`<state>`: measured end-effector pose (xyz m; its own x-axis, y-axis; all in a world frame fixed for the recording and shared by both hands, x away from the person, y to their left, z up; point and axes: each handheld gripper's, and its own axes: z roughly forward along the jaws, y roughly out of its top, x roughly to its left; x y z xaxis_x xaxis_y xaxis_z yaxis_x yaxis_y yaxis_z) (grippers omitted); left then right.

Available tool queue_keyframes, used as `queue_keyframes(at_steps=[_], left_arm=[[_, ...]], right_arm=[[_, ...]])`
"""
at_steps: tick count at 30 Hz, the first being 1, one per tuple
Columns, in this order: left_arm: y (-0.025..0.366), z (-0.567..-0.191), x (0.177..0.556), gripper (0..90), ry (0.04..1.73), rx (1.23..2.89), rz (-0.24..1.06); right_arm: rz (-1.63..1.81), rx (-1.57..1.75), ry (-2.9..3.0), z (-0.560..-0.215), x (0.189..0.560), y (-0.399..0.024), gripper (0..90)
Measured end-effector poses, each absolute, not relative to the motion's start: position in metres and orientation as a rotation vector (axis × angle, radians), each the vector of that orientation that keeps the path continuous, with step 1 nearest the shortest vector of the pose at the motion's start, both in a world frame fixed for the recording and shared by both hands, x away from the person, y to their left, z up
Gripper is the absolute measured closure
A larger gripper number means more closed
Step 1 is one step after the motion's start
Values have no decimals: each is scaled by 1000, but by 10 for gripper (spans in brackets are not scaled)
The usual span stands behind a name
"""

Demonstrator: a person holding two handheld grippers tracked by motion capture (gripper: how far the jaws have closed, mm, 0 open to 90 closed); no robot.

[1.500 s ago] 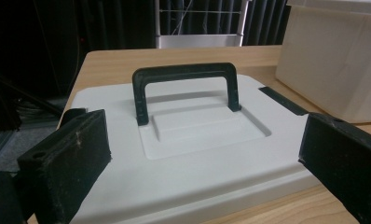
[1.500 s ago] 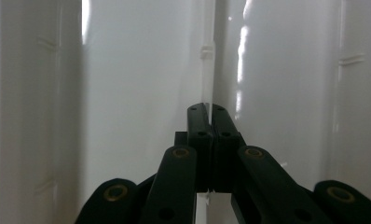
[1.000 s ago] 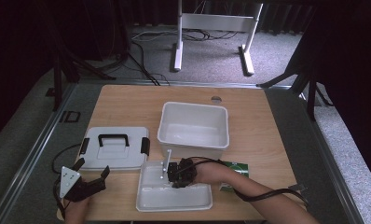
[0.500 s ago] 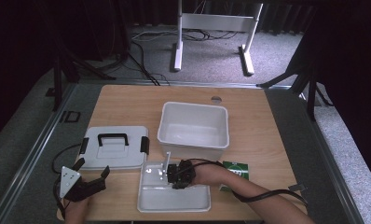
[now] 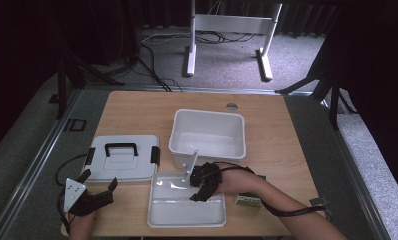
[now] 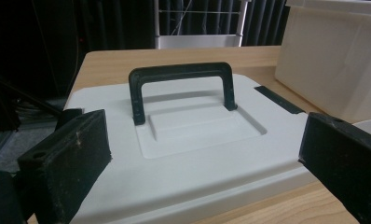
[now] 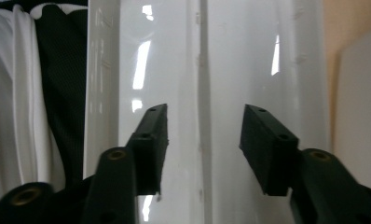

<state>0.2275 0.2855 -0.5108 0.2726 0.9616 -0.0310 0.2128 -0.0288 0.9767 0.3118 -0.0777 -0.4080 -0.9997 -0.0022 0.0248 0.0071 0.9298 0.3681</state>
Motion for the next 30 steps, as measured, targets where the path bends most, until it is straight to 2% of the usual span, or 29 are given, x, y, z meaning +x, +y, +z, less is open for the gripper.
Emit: queue_keyframes(at_steps=[4,9,15,17,18,25,30], left_arm=[[285,-511,228,18,1152,1481,889],[285,-511,228,18,1153,1479,887],[285,-511,228,18,1158,1477,887],[285,-511,227,18,1158,1477,887],[285,-511,227,18,1161,1475,889],[286,-511,227,18,1173,1465,892],[286,-511,227,18,1177,1459,887]], right_arm=[[-608,-18,-3066,-399,311,-93,428],[-706,-72,-3032,-383,305,-132,292],[-784,-156,-3046,-368,292,-184,175],[-782,-178,-3063,-367,292,-192,162],[-766,-244,-3096,-368,290,-210,131],[-612,-387,-3194,-381,294,-244,100],[-557,-399,-3213,-391,302,-247,101]])
